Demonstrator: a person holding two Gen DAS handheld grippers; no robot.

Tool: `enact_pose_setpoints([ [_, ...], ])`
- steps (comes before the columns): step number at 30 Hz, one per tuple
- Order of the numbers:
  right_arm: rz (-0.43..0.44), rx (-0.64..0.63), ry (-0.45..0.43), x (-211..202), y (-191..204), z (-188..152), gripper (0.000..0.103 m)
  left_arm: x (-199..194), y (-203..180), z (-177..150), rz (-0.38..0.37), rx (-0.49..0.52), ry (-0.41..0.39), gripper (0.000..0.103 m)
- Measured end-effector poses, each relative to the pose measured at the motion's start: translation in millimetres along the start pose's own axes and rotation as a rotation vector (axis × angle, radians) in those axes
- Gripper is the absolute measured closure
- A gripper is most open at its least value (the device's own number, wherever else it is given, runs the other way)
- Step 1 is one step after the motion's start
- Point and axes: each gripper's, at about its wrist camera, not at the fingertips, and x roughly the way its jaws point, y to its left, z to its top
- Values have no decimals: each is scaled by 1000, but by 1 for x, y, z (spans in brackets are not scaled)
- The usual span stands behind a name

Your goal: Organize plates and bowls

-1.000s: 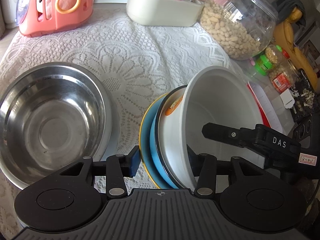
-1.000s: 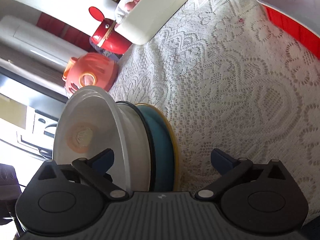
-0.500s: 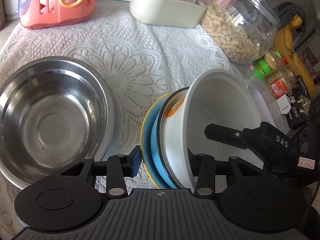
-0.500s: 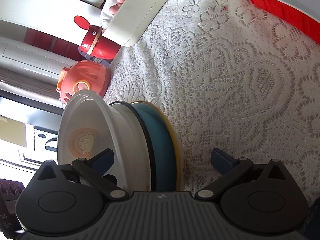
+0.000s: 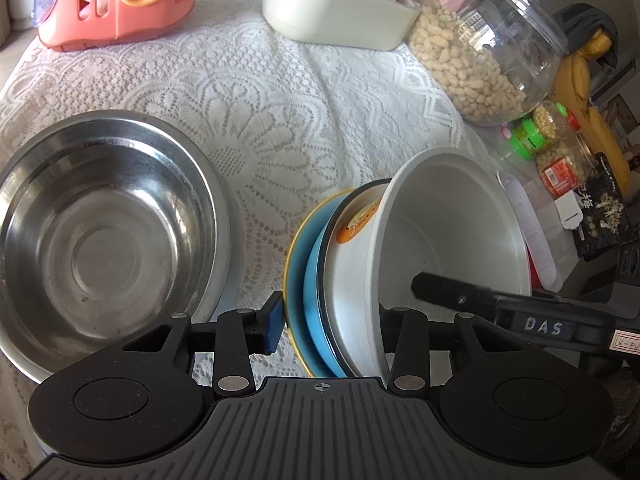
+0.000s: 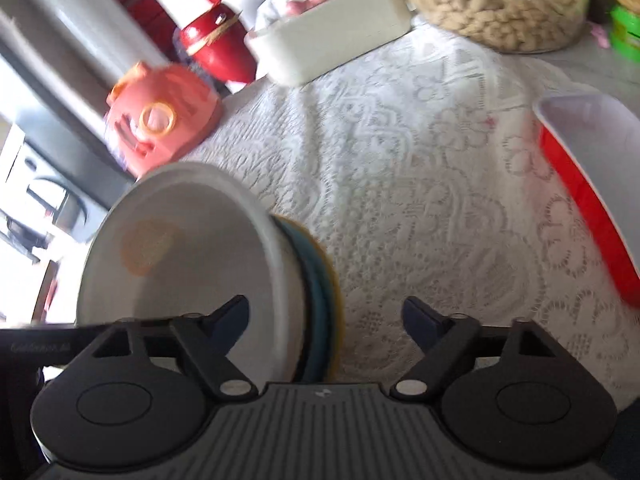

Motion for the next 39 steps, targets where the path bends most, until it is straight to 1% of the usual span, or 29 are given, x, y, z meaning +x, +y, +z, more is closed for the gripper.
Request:
enact_pose_setpoints([
  [1, 1, -14, 31, 3, 0, 2, 32, 2, 0, 2, 0, -5, 5, 59],
  [2, -6, -28, 64, 9, 1, 4, 42, 4, 0, 3, -1, -9, 9, 59],
  [3, -3, -36, 87, 13, 2, 5, 45, 6, 1, 4, -3, -14, 13, 59],
  [4, 13, -31, 93, 14, 1, 7, 45, 8, 1, 4, -10, -19, 17, 58],
  [5, 35, -33, 119, 18, 3, 8, 46, 10, 3, 4, -14, -25, 22, 58],
  [6, 61, -31, 149, 22, 3, 8, 46, 12, 4, 3, -16, -34, 26, 57],
  [7, 82, -24, 178, 29, 5, 6, 43, 13, 5, 2, -20, -41, 28, 56],
  [11, 76, -28, 195, 28, 10, 5, 42, 14, 4, 1, -30, -32, 45, 56],
  [16, 79, -23, 235, 23, 12, 6, 42, 12, 8, -9, -54, -54, 129, 56],
  [18, 81, -27, 241, 19, 13, 3, 42, 10, 9, -15, -64, -55, 135, 56],
  [22, 70, -65, 250, 19, 17, 0, 40, 11, 7, -13, -64, -65, 116, 56],
  [25, 66, -28, 270, 23, 10, 2, 40, 12, 0, -9, -55, -41, 117, 52],
  [27, 103, 20, 282, 24, 0, 3, 39, 14, -3, -6, -46, -32, 133, 51],
  [29, 139, 58, 297, 25, -7, 2, 39, 18, 0, -4, -60, -67, 157, 51],
  [30, 143, 56, 295, 25, -7, 1, 38, 20, 2, -2, -66, -86, 169, 51],
  [33, 128, 34, 291, 24, -4, -1, 38, 23, 0, 1, -56, -97, 191, 51],
  [35, 118, 25, 291, 24, -2, -3, 38, 23, -2, 0, -49, -91, 190, 51],
  [39, 91, 20, 290, 24, 3, -4, 39, 22, -1, 0, -57, -103, 187, 51],
])
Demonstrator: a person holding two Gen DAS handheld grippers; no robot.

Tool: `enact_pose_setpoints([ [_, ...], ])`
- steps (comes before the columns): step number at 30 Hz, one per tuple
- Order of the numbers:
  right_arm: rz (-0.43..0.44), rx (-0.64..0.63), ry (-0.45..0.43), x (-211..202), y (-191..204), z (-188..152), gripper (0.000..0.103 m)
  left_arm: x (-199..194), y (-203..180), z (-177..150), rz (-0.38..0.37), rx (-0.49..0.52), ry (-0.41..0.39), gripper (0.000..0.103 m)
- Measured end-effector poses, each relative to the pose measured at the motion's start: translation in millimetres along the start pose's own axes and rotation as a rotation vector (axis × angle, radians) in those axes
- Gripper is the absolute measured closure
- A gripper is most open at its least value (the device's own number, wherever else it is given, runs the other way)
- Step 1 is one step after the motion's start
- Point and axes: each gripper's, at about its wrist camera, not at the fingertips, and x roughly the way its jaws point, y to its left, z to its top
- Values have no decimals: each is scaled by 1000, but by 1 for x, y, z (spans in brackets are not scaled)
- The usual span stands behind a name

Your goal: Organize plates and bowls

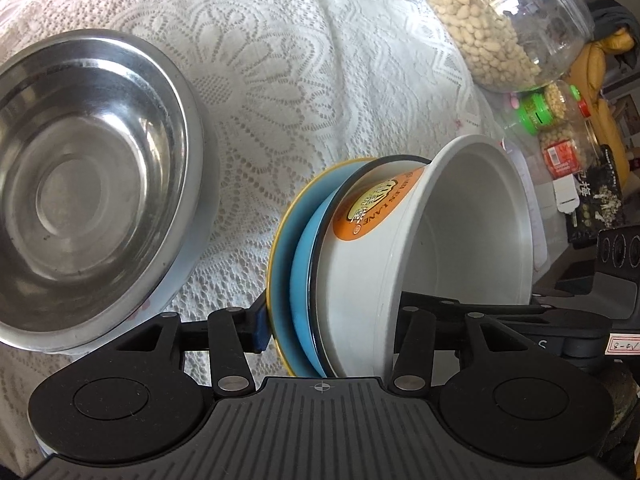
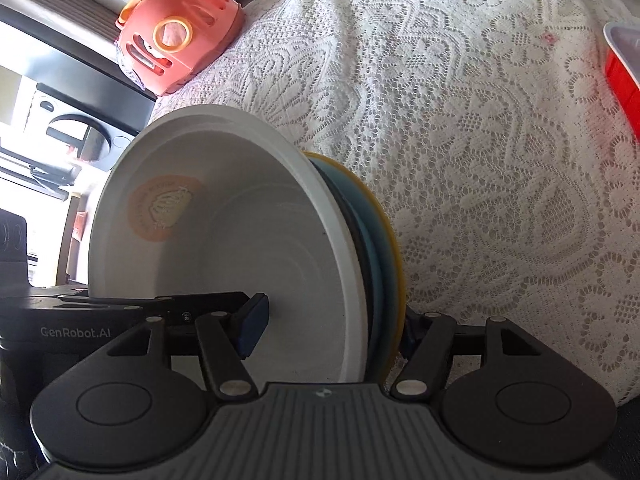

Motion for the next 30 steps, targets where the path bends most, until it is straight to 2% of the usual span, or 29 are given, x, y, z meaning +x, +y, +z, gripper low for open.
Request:
enact_pose_setpoints([
  [6, -27, -18, 0, 1, 13, 3, 40, -6, 12, -7, -18, -23, 9, 51],
  [10, -9, -41, 28, 2, 20, 2, 40, -9, 20, -13, -17, -33, 18, 51],
  [14, -26, -53, 45, 8, 19, 1, 39, -10, 11, -14, 4, -2, 1, 49],
  [19, 2, -17, 36, 8, 12, 0, 40, -11, 6, -14, 24, 11, -14, 49],
  [30, -9, -25, 30, 4, 15, -4, 41, -11, 9, -16, 9, -5, -15, 49],
])
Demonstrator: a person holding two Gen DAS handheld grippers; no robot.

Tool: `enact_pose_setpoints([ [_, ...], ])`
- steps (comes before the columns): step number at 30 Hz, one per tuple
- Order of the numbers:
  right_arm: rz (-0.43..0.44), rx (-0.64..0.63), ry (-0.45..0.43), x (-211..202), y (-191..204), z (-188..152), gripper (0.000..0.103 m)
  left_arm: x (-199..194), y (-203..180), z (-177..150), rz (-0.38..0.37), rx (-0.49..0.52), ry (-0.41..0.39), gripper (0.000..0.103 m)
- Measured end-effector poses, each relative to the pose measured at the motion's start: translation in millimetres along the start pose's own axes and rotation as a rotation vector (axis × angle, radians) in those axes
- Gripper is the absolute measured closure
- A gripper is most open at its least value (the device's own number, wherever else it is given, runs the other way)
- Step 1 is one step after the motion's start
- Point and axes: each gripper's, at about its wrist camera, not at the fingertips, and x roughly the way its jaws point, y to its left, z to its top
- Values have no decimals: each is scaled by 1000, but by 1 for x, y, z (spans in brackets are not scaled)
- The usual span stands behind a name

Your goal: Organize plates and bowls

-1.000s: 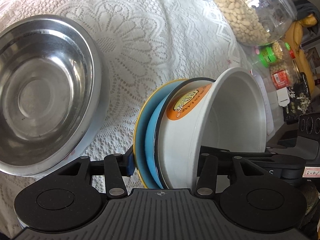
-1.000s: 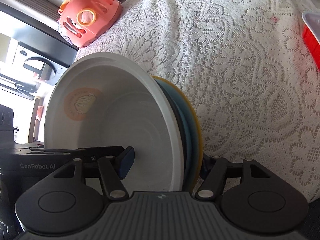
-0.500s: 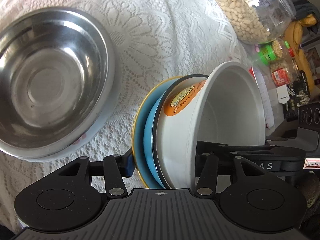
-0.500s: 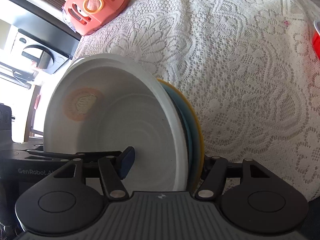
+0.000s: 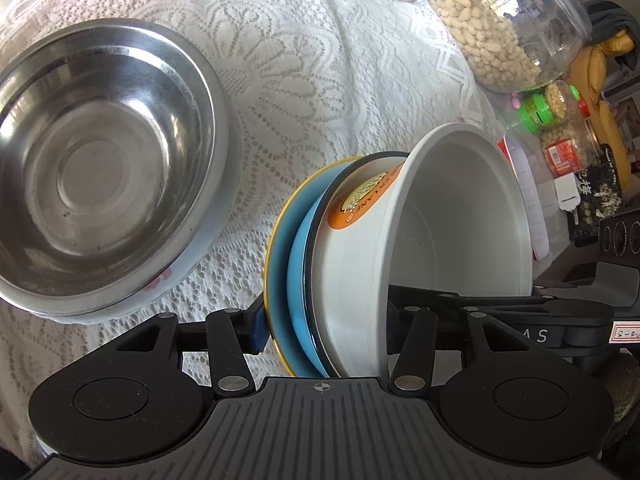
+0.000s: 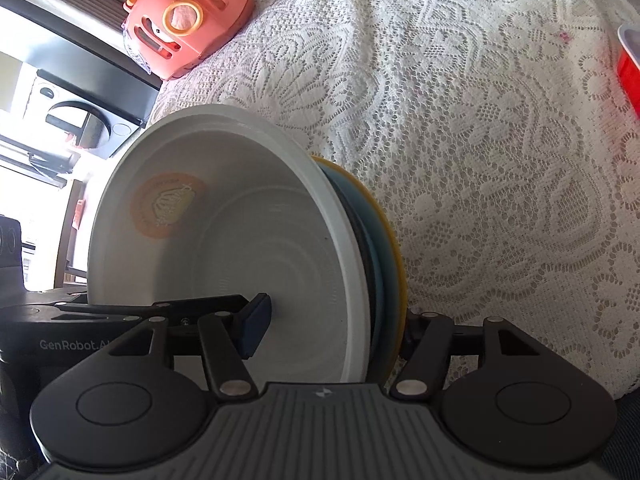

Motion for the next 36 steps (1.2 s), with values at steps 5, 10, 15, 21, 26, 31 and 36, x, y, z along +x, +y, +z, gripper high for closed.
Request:
enact_pose_setpoints([
  [5, -18, -9, 7, 2, 4, 3, 41, 0, 5, -3, -26, -22, -7, 49],
  [10, -35, -24, -2, -1, 9, 5, 41, -4, 8, -5, -57, -40, -20, 49],
  [15, -67, -52, -54, -20, 27, 15, 41, -30, 5, 6, -110, -16, -87, 48],
  [21, -57, -181, -169, -50, 85, 45, 39, -94, 31, 16, -130, -15, -285, 48],
  [26, -7, -264, -146, -14, 140, 72, 40, -113, 88, 3, -66, -126, -381, 48],
  [31, -3, -287, 2, 57, 169, 83, 40, -100, 136, -2, 1, -255, -363, 48],
  [36, -16, -264, 66, 88, 174, 85, 40, -101, 146, -1, 46, -236, -396, 50],
])
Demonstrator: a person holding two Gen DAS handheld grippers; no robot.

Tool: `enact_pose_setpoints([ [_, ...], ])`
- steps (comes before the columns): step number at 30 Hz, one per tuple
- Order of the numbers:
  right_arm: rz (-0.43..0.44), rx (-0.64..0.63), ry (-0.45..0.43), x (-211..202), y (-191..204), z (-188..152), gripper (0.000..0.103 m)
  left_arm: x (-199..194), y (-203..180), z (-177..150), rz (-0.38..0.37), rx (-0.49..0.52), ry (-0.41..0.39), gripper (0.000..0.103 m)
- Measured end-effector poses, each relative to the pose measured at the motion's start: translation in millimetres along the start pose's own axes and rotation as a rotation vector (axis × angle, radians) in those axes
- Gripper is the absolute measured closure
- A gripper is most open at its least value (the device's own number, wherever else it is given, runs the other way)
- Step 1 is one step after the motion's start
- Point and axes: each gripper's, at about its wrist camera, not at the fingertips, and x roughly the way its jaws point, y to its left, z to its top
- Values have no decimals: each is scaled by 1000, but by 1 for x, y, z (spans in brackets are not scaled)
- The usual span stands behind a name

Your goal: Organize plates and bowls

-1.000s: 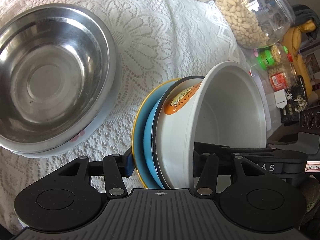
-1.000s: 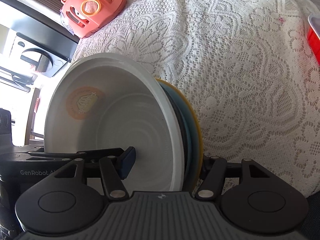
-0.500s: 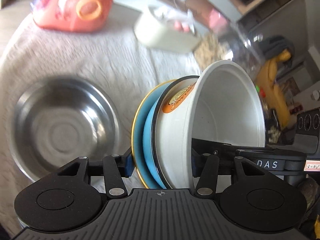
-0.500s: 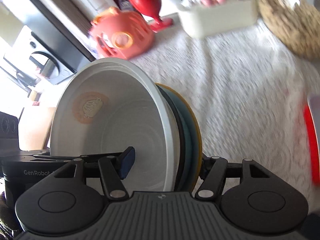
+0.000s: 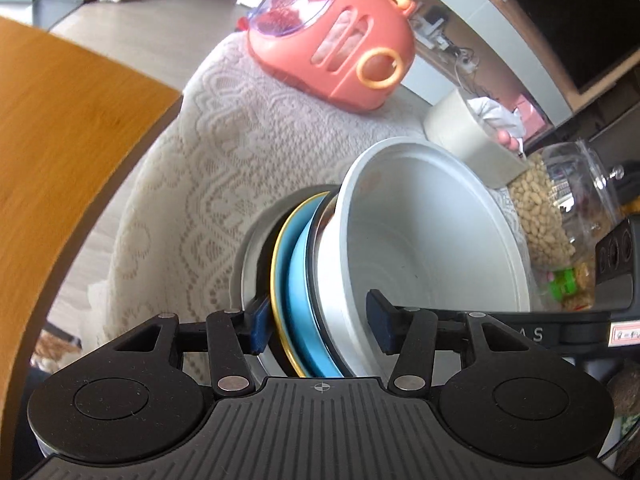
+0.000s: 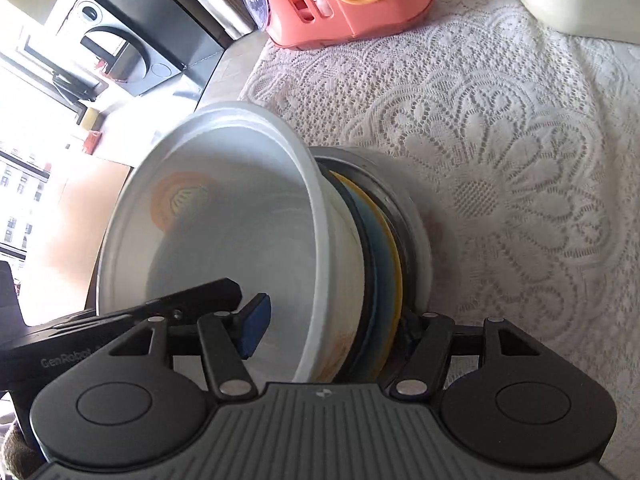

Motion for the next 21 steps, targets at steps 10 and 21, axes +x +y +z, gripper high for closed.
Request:
enact_pose_setpoints([
  [10, -99, -91, -122, -42, 9, -10, 43, -14, 11, 3, -30, -42, -74, 58],
  [21, -55, -80, -173, -53, 13, -13, 42, -35, 4, 5, -110, -52, -139, 61],
])
